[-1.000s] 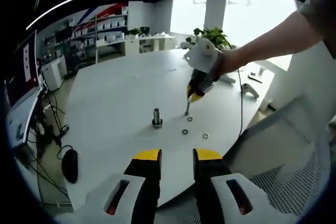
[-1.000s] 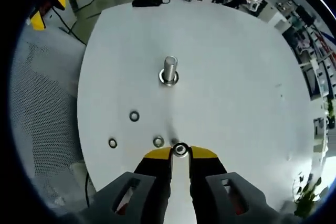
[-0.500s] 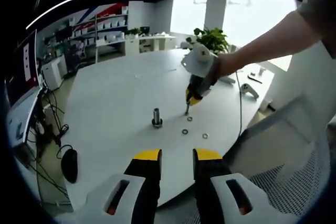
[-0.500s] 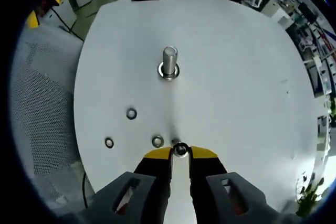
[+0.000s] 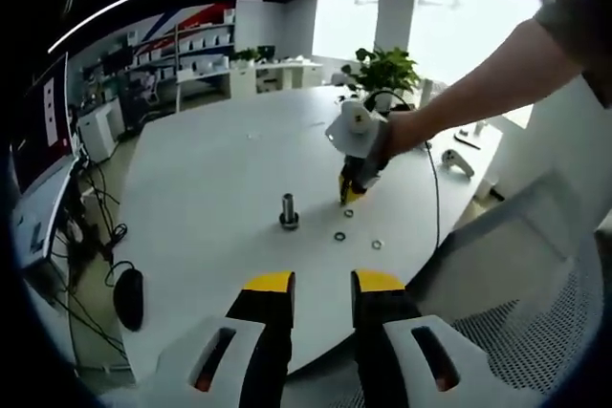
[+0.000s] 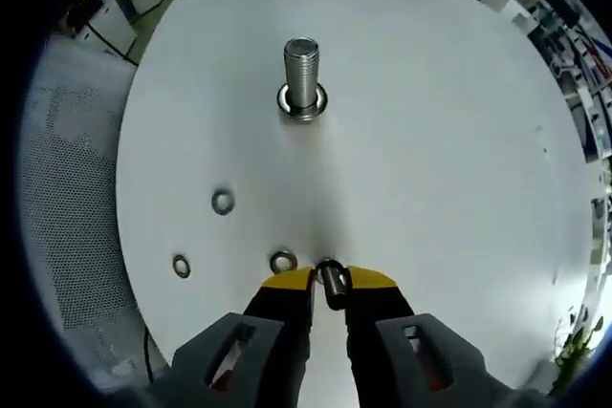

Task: Place the washer onto the threaded stud by aligning its center hole with the stud, sliding it down to the base, and recovering from edge contact or off-axis alignment until the washer reaches the visible bottom stop.

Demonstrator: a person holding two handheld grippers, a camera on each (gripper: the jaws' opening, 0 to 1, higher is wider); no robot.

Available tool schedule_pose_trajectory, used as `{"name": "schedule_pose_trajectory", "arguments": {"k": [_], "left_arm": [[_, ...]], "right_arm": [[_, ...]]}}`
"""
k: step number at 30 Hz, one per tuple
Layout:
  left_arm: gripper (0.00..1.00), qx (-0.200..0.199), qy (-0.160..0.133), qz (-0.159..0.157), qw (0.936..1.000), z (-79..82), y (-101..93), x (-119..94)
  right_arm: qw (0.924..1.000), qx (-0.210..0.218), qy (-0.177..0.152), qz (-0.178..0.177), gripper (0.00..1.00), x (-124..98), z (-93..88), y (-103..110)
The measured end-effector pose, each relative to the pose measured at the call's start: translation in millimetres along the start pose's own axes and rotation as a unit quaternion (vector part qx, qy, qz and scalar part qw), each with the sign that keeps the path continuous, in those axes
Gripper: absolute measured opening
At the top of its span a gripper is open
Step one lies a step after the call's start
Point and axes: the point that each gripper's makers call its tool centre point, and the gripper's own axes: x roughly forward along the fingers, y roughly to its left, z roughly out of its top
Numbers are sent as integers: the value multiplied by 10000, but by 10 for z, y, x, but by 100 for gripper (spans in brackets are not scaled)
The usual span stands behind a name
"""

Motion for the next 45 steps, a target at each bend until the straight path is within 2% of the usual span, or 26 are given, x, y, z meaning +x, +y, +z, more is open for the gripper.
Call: {"name": "schedule_pose_trajectory", "arguments": {"k": [9, 12, 16, 20, 24, 27, 30, 37, 41, 45], "left_arm": [[21, 9, 8, 44, 10000, -3, 13, -2], [21, 6, 8, 47, 10000, -5, 14, -3], [21, 40, 8, 32, 10000, -2, 3, 0], [21, 56, 7, 15, 10000, 0, -1, 1], [21, 72, 3, -17, 10000, -1, -13, 1], [21, 106, 5, -27, 9999, 0, -21, 1], [21, 118, 8, -33, 9999, -2, -23, 2], [21, 143, -17, -21, 9999, 4, -25, -7], [21, 160, -58, 4, 9999, 18, -20, -17], [21, 160, -41, 8, 9999, 11, -19, -14]], "right_arm": [[10000, -28, -86, -31, 15, 9, -3, 22], [9998, 154, -112, -11, 16, -7, -52, 26], [9997, 176, -88, -115, 16, -44, -128, 16], [9997, 183, 0, -144, 17, -106, -214, 76], [9990, 431, -30, -147, 18, -202, -233, 163], [9985, 529, -130, -41, 18, -212, -171, 259], [9995, 194, -215, -142, 18, -235, -53, 313], [9996, 29, -289, 69, 18, -202, 198, 529], [9994, -229, -238, 119, 20, -143, 280, 614], [9991, -283, -199, 258, 20, -76, 322, 684]]}}
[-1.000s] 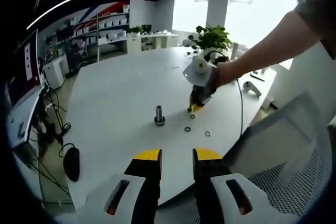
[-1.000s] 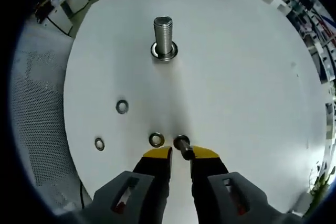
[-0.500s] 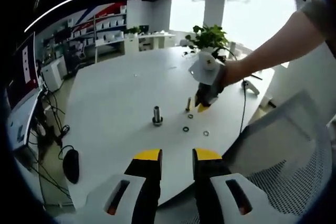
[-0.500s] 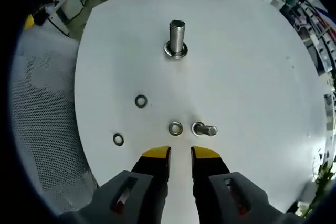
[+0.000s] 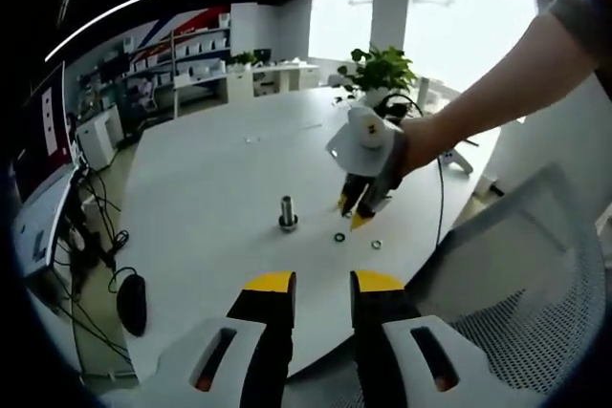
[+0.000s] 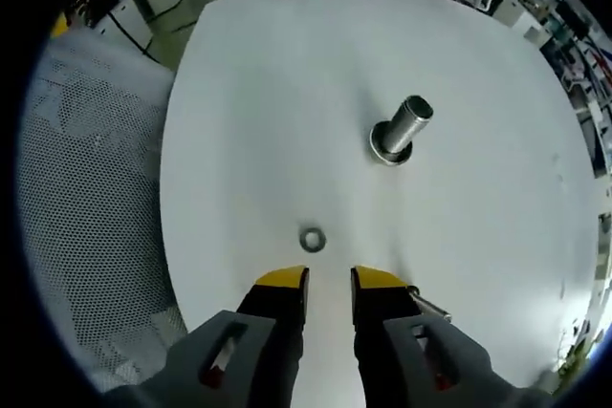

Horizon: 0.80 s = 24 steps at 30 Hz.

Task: Place the washer onto the threaded stud by aligning its center hole with the stud, sliding it down to the base, and recovering from edge contact or off-axis alignment until the washer reaches the visible bottom stop.

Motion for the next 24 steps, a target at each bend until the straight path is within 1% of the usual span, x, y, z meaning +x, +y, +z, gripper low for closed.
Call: {"name": "schedule_pose_trajectory", "arguments": {"k": [3, 5, 6, 7, 11, 18, 19, 20, 24], "left_arm": [[21, -3, 3, -17, 10000, 1, -6, 2], [20, 20, 27, -24, 10000, -9, -11, 3], [20, 41, 43, -21, 10000, -15, -13, 4], [20, 55, 54, -21, 10000, -18, -17, 4], [20, 50, 54, -24, 10000, -16, -14, 6], [20, 23, 43, -70, 10000, -18, -26, 8], [20, 22, 43, -70, 10000, -18, -26, 7], [20, 19, 42, -73, 10000, -18, -26, 7], [20, 6, 10, -103, 9999, -4, -31, 9]], "right_arm": [[10000, -10, 52, 60, 20, 57, 11, 31], [9998, 148, 33, 104, 20, 91, 40, 58], [9996, 252, -28, 124, 20, 109, 80, 76], [9996, 261, -41, 123, 20, 126, 97, 70], [9998, 122, 63, 124, 20, 173, 119, 95], [9998, 83, 125, 150, 19, 187, 120, 86], [9998, 13, 132, 148, 19, 186, 116, 89], [9995, -201, 162, 163, 19, 184, 111, 92], [9990, -262, 268, 240, 19, 191, 96, 85]]}}
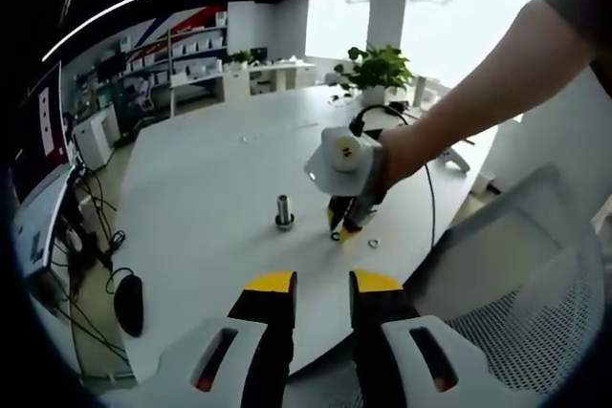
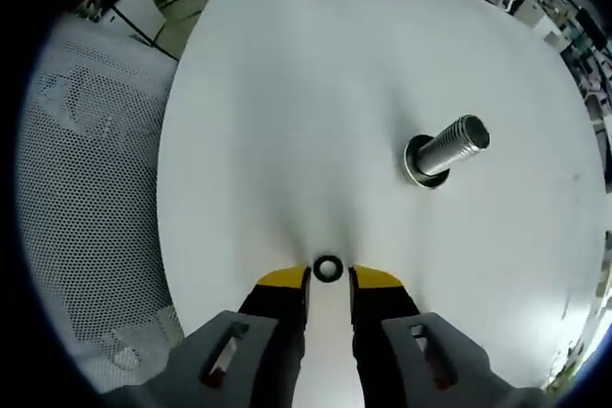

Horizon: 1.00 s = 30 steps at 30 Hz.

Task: Place the washer onto the threaded stud by aligning its center hole with the stud, sliding it down to the base, and recovering from edge contact or off-axis alignment until the washer reaches the visible bottom stop.

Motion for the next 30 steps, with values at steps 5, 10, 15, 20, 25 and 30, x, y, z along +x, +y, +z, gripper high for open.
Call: {"name": "schedule_pose_trajectory", "arguments": {"k": [5, 10, 15, 20, 25, 30], "left_arm": [[20, 16, -25, -15, 10000, 9, -9, -2], [19, 41, -20, -10, 10000, 5, -13, -3], [19, 89, -13, -24, 10000, 9, -24, 0], [19, 89, -22, -12, 10000, 15, -20, -5], [19, 45, -46, -44, 10000, 22, -21, -4], [18, 47, -54, 12, 10000, 25, -2, -11]], "right_arm": [[9989, -163, 447, -44, 18, 14, 11, 14], [9962, -370, 781, -116, 15, 17, 24, 16], [9956, -181, 904, -171, 15, 20, 16, -5], [9958, 182, 825, -362, 15, 7, 14, 0], [9959, 258, 698, -507, 15, -2, 1, 3], [9966, 460, 381, -567, 14, -20, -14, 2]]}}
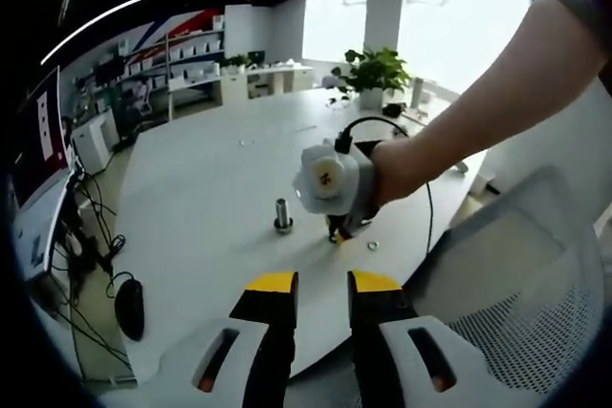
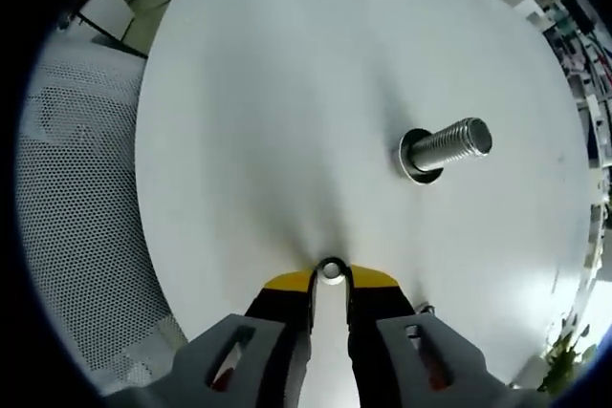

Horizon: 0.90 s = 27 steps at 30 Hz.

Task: Place the washer onto the threaded stud by aligning its center hole with the stud, sliding it down to the base, and recovering from edge contact or off-axis alignment until the washer reaches the visible bottom stop.

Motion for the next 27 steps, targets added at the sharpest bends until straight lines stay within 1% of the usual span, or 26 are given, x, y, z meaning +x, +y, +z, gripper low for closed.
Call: {"name": "schedule_pose_trajectory", "arguments": {"k": [3, 6, 7, 11, 17, 20, 23, 27], "left_arm": [[18, -30, 6, 28, 10000, -6, 15, -2], [18, -54, 34, 27, 10000, -20, 18, 2], [18, -54, 28, 29, 10000, -18, 19, 2], [18, -69, 16, 33, 10000, -16, 20, -4], [18, -74, -3, 68, 9999, -8, 35, -7], [18, -46, 12, 57, 10000, -15, 23, -8], [18, -33, 0, 22, 10000, -5, 10, -6], [18, -38, -2, -12, 10000, -2, 2, -4]], "right_arm": [[9995, 246, -193, -7, 14, 1, 3, -7], [9977, 490, -450, 131, 14, 10, -10, -31], [9969, 595, -484, 156, 14, -2, -13, -28], [9968, 576, -512, 194, 14, -4, -35, -25], [9982, 360, -488, 46, 14, -50, -154, -10], [9968, 536, -585, 37, 14, -117, -213, -47], [9954, 737, -616, 30, 14, -195, -295, -92], [9944, 847, -631, -37, 14, -324, -420, -165]]}}
